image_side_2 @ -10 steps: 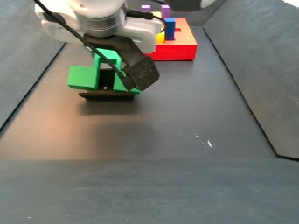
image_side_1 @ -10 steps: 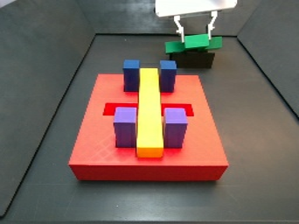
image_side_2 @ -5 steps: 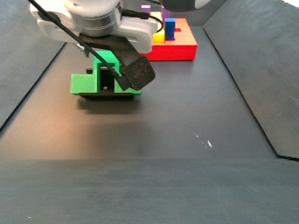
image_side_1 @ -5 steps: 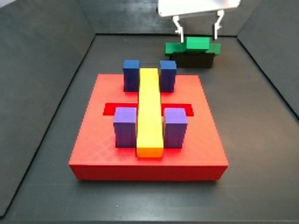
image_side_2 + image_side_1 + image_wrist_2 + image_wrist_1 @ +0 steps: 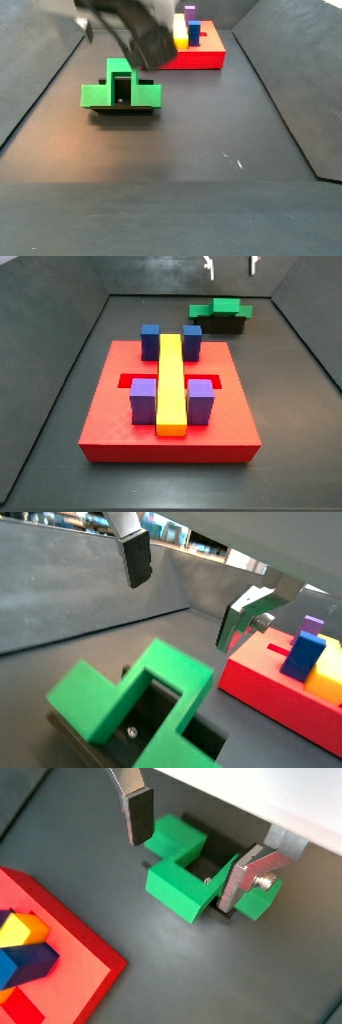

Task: Pick up the green object. Move up. Place the green object on the fixture. Regrasp the green object. Move to above the board. Insert the green object.
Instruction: Regrasp the green object.

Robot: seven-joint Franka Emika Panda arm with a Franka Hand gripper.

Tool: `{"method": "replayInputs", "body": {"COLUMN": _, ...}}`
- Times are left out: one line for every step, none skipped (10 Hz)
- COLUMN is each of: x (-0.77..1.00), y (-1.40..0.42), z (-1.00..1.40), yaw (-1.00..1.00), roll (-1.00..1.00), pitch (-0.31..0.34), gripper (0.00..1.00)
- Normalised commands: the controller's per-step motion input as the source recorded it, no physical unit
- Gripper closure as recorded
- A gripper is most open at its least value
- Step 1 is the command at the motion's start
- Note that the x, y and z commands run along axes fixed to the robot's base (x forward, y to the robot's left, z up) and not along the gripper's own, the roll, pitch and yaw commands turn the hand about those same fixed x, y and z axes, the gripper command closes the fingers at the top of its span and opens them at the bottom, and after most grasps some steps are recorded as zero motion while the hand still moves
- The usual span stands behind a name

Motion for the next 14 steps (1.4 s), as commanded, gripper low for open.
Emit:
{"method": "replayInputs", "body": {"x": 0.11, "y": -0.12, "z": 0.14, "yaw": 0.19, "roll": 1.0, "pitch": 0.043, "gripper": 0.0}}
{"method": "replayInputs", "body": {"x": 0.13, "y": -0.09, "z": 0.08, "yaw": 0.21, "roll": 1.0, "pitch": 0.054, "gripper": 0.0}}
{"method": "replayInputs", "body": {"x": 0.15, "y": -0.06, "z": 0.07, "yaw": 0.23, "roll": 1.0, "pitch": 0.06, "gripper": 0.0}}
{"method": "replayInputs", "body": {"x": 0.17, "y": -0.04, "z": 0.05, "yaw": 0.22, "roll": 1.0, "pitch": 0.1, "gripper": 0.0}}
{"method": "replayInputs", "body": {"x": 0.17, "y": -0.04, "z": 0.05, "yaw": 0.21, "roll": 1.0, "pitch": 0.106, "gripper": 0.0}}
{"method": "replayInputs", "body": {"x": 0.21, "y": -0.05, "z": 0.05, "yaw": 0.19, "roll": 1.0, "pitch": 0.089, "gripper": 0.0}}
{"method": "replayInputs", "body": {"x": 0.27, "y": -0.17, "z": 0.01, "yaw": 0.1, "roll": 1.0, "pitch": 0.057, "gripper": 0.0}}
{"method": "replayInputs", "body": {"x": 0.25, "y": -0.29, "z": 0.0, "yaw": 0.07, "roll": 1.0, "pitch": 0.043, "gripper": 0.0}}
{"method": "replayInputs", "body": {"x": 0.24, "y": -0.27, "z": 0.0, "yaw": 0.07, "roll": 1.0, "pitch": 0.04, "gripper": 0.0}}
{"method": "replayInputs", "body": {"x": 0.24, "y": -0.26, "z": 0.0, "yaw": 0.07, "roll": 1.0, "pitch": 0.034, "gripper": 0.0}}
{"method": "replayInputs", "body": {"x": 0.24, "y": -0.25, "z": 0.0, "yaw": 0.07, "roll": 1.0, "pitch": 0.031, "gripper": 0.0}}
{"method": "replayInputs", "body": {"x": 0.23, "y": -0.25, "z": 0.0, "yaw": 0.07, "roll": 1.0, "pitch": 0.037, "gripper": 0.0}}
{"method": "replayInputs", "body": {"x": 0.2, "y": -0.26, "z": 0.0, "yaw": 0.1, "roll": 1.0, "pitch": 0.046, "gripper": 0.0}}
{"method": "replayInputs", "body": {"x": 0.15, "y": -0.29, "z": 0.0, "yaw": 0.14, "roll": 1.0, "pitch": 0.06, "gripper": 0.0}}
